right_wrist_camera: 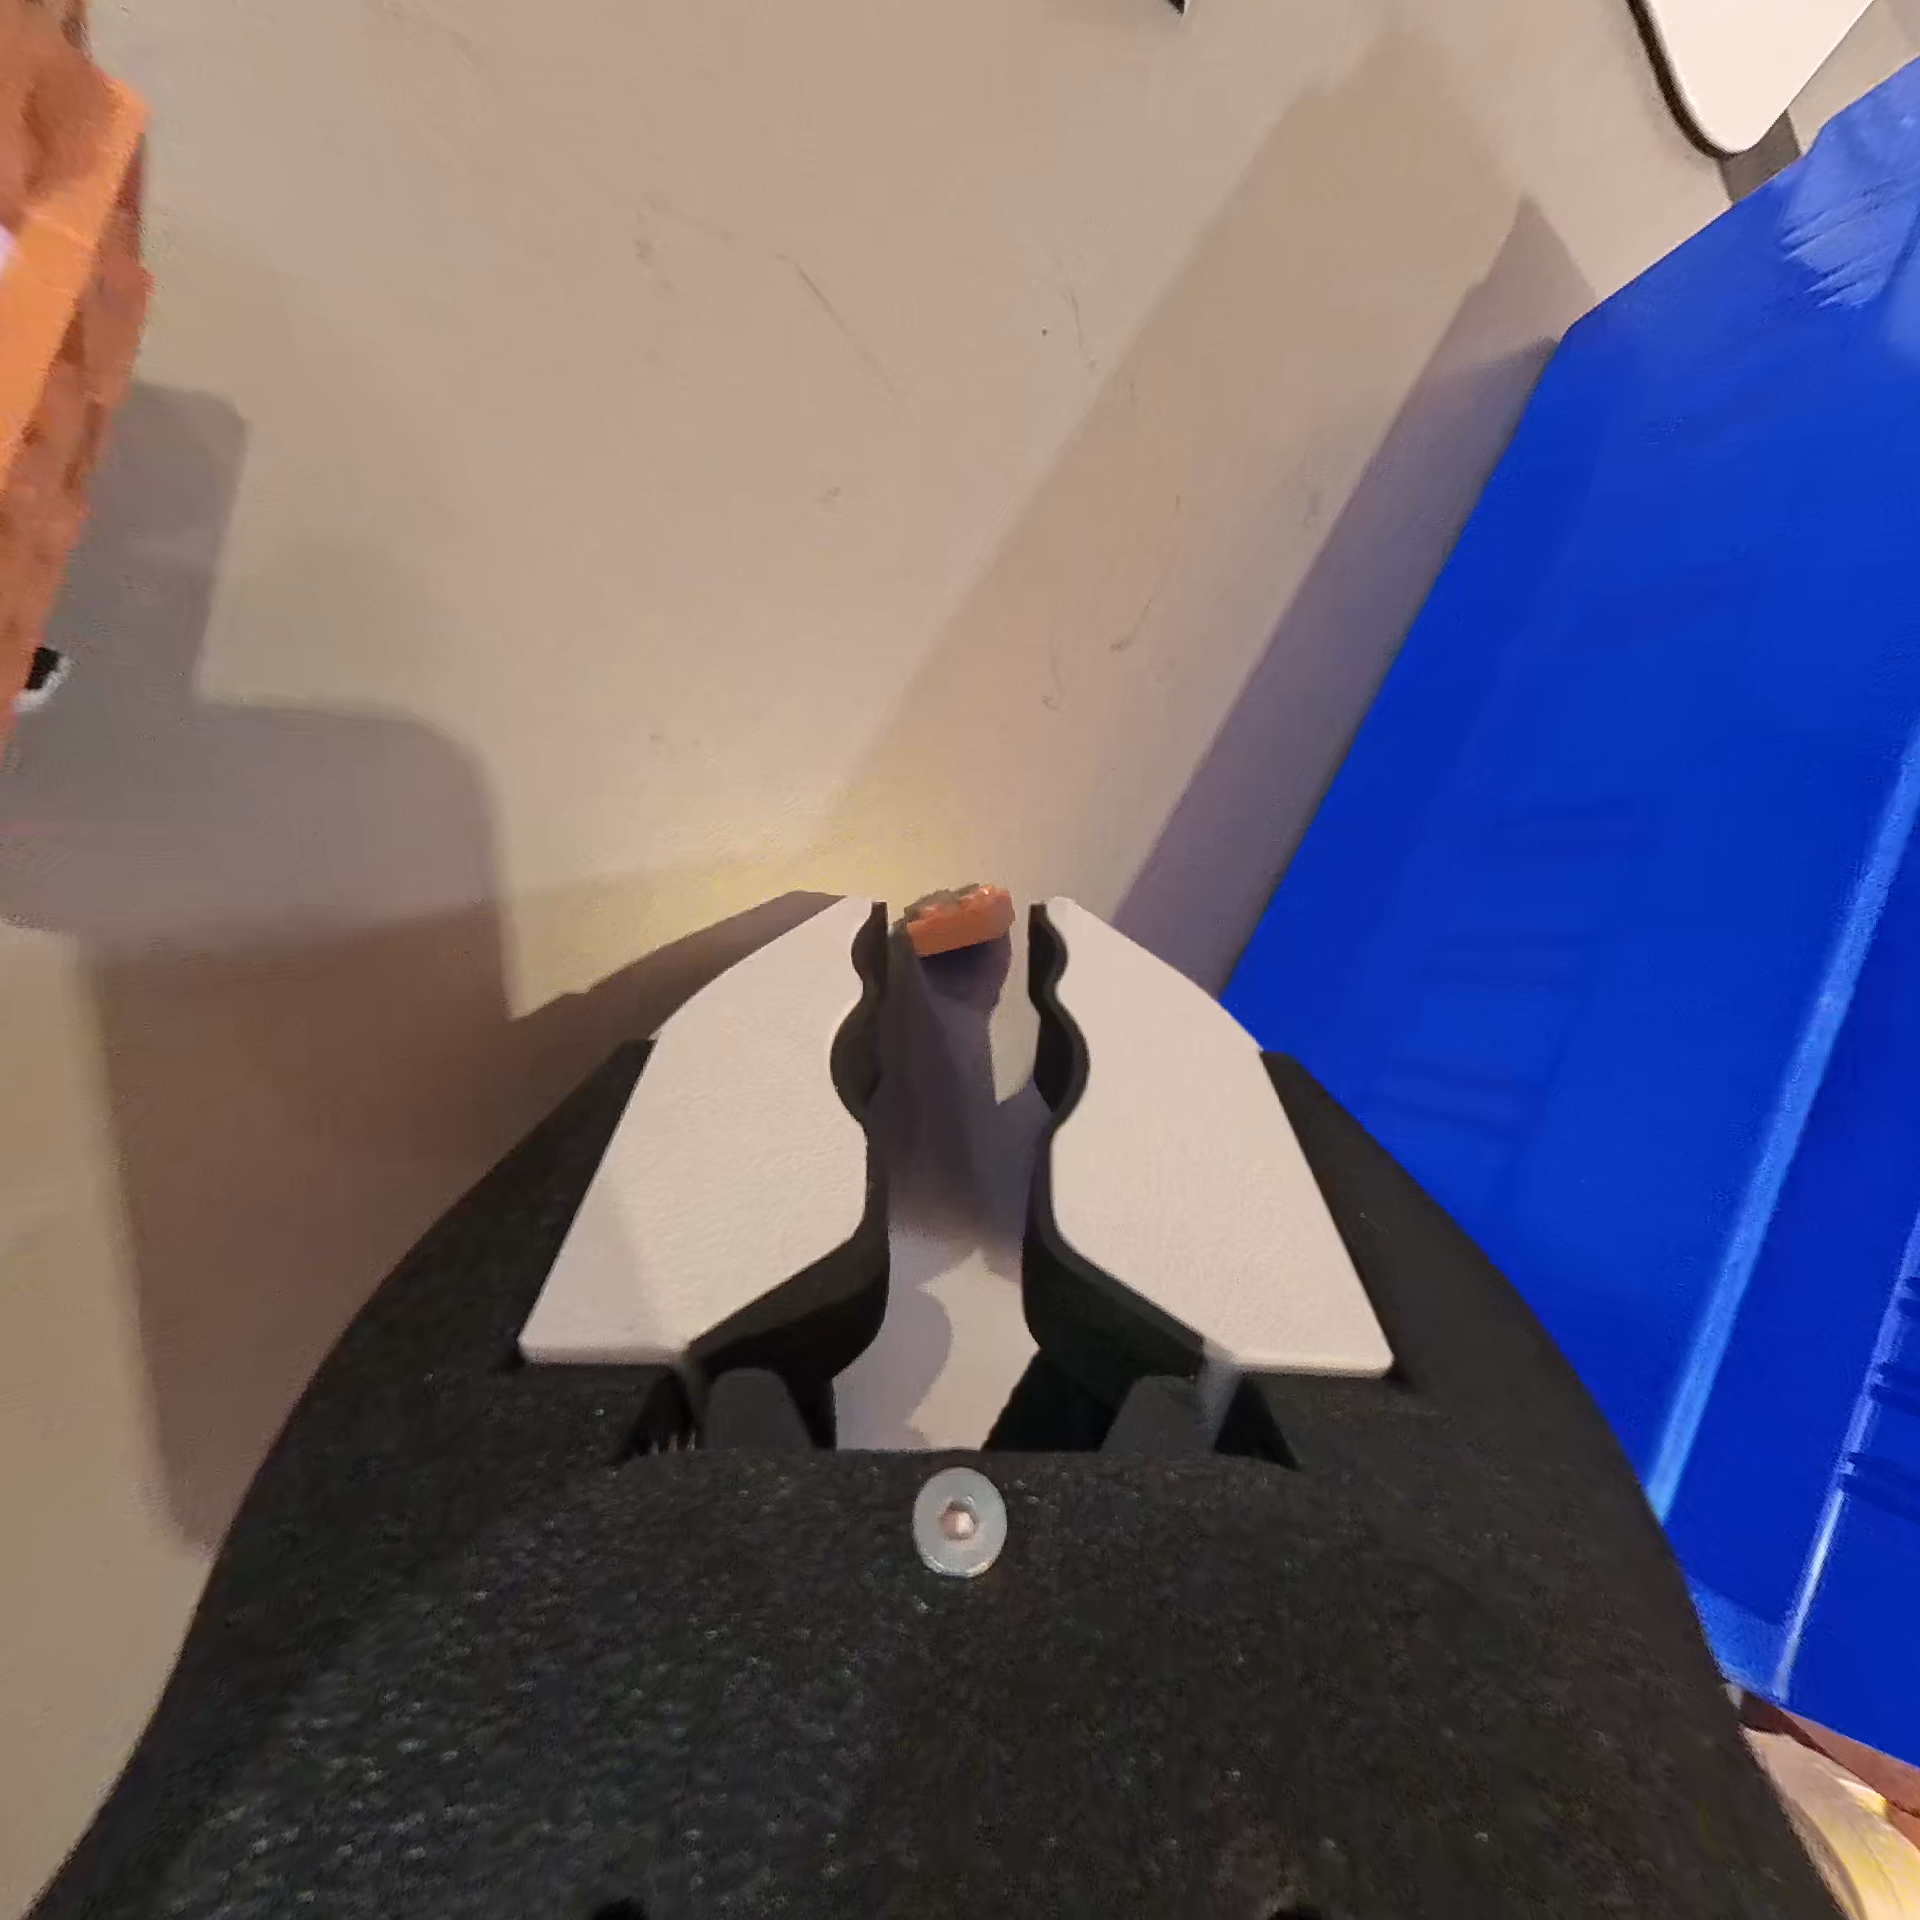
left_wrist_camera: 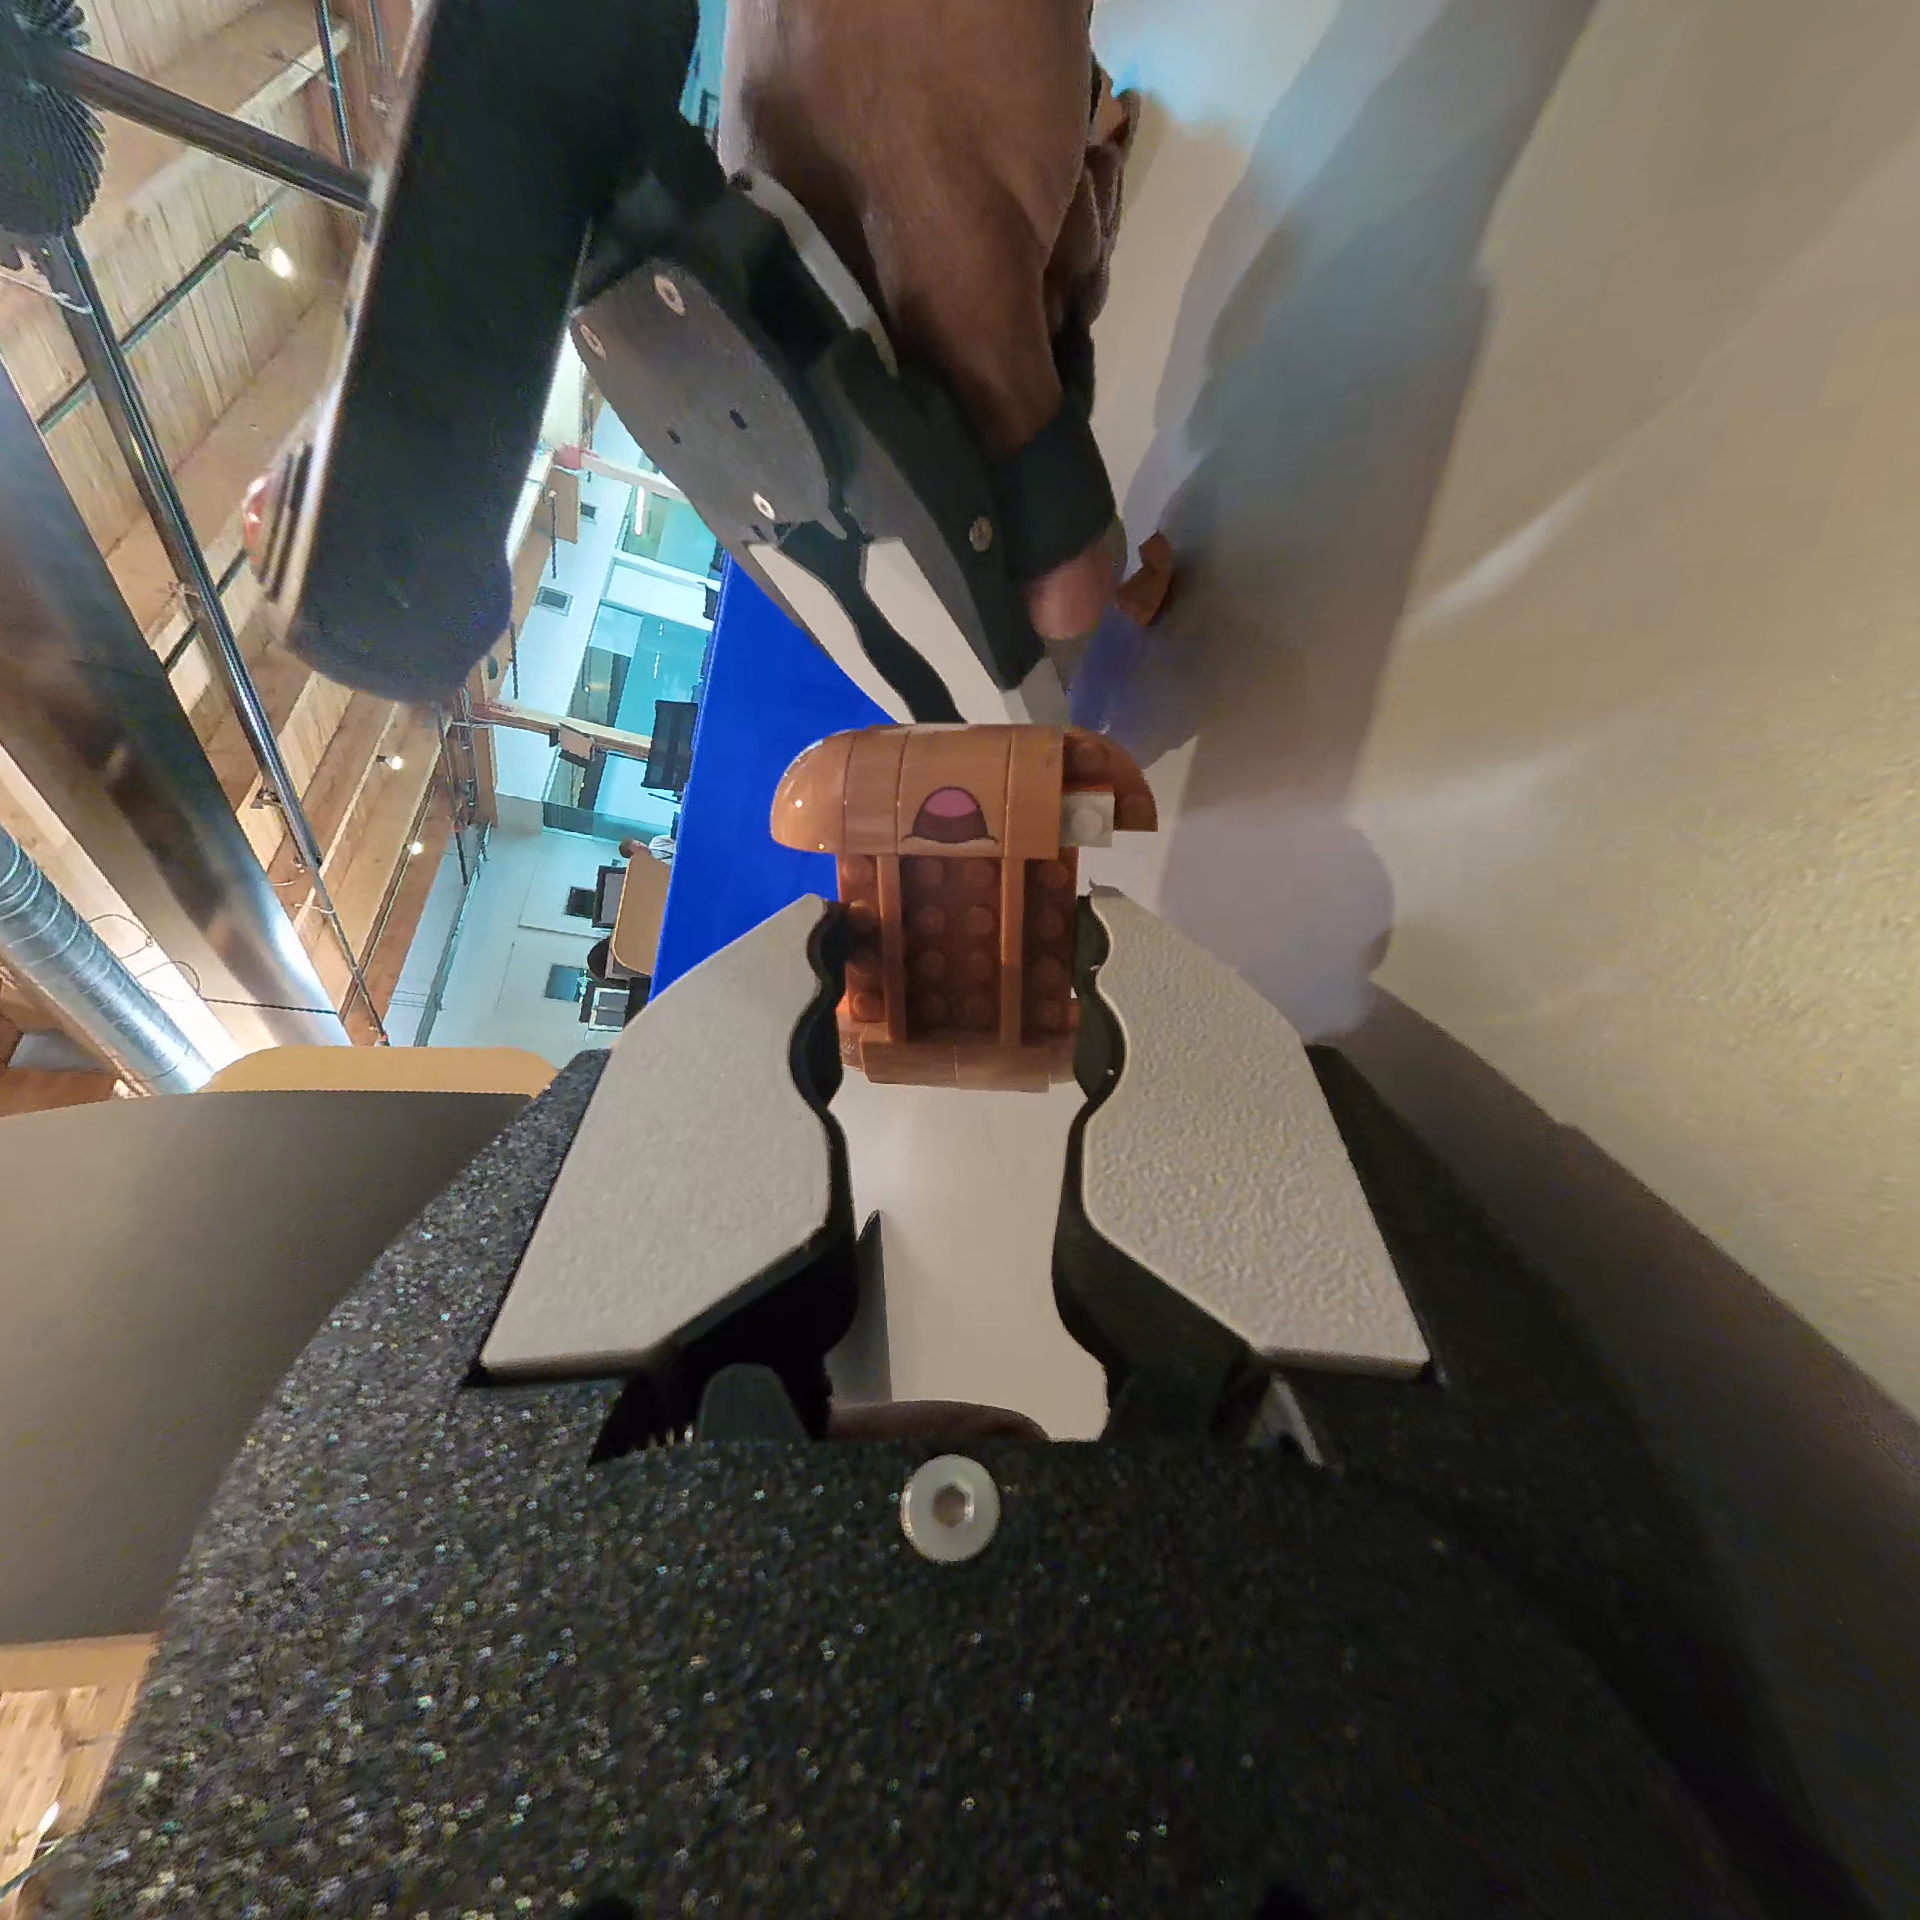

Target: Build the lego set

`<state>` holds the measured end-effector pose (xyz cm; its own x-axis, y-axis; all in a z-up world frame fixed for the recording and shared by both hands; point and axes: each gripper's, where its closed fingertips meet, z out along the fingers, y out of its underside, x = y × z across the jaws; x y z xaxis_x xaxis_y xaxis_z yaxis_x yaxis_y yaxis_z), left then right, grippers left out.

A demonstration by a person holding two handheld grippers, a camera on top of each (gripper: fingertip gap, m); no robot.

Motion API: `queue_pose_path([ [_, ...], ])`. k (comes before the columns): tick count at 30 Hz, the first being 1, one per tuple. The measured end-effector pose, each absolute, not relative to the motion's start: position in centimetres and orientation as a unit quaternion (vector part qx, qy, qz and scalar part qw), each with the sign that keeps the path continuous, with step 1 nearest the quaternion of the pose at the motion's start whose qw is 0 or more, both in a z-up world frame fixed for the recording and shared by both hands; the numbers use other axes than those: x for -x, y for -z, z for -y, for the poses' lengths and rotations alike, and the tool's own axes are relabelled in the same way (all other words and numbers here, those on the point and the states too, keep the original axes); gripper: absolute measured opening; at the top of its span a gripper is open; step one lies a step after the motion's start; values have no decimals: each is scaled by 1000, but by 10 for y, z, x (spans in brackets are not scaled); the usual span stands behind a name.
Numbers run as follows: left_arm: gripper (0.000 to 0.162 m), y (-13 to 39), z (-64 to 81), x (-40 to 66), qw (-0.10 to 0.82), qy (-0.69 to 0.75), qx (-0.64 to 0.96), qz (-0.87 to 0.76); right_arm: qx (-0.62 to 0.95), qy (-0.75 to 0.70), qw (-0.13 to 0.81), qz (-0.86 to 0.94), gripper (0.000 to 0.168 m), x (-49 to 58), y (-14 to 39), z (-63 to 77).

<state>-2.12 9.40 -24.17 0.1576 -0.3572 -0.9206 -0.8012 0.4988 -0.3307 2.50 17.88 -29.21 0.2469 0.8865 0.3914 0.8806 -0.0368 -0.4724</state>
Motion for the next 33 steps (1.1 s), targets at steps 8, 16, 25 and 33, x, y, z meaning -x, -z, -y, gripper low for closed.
queue_pose_path([
  [8, 42, 242, -94, 21, 603, -177, 472, -618, 723, -21, 324, 610, 18, -25, 294, -181],
  [16, 42, 237, -93, 21, 627, -128, 487, -594, 593, -225, 461, 621, 17, -2, 237, -142],
  [25, 42, 210, -77, 12, 688, -36, 467, -555, 439, -476, 520, 556, 17, -12, 153, -79],
  [33, 42, 198, -62, 4, 711, -11, 436, -552, 417, -515, 447, 600, 17, -6, 158, -45],
])
